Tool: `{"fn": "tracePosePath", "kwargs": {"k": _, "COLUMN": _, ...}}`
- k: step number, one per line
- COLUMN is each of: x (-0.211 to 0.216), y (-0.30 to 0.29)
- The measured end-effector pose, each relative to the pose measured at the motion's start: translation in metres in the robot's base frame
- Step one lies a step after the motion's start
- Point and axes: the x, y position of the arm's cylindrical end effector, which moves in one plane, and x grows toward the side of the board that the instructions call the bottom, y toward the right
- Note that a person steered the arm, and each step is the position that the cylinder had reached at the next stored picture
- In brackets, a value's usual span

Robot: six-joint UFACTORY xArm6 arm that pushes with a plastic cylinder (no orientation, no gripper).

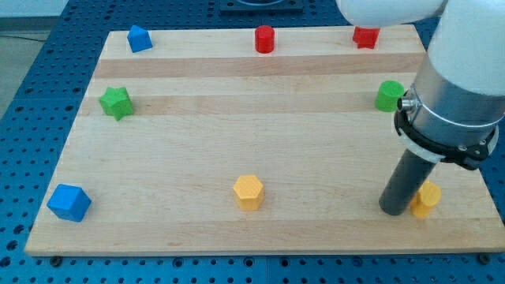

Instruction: Push the blue cube into the green star

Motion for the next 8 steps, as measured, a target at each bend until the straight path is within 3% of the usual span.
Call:
{"fn": "tracePosePath", "kwargs": {"k": 3, "x": 0.025, "y": -0.045}}
{"fn": "tracePosePath", "kwargs": {"k": 6, "x": 0.041, "y": -0.194}}
{"fn": "tracePosePath", "kwargs": {"k": 8, "x": 0.047, "y": -0.258}}
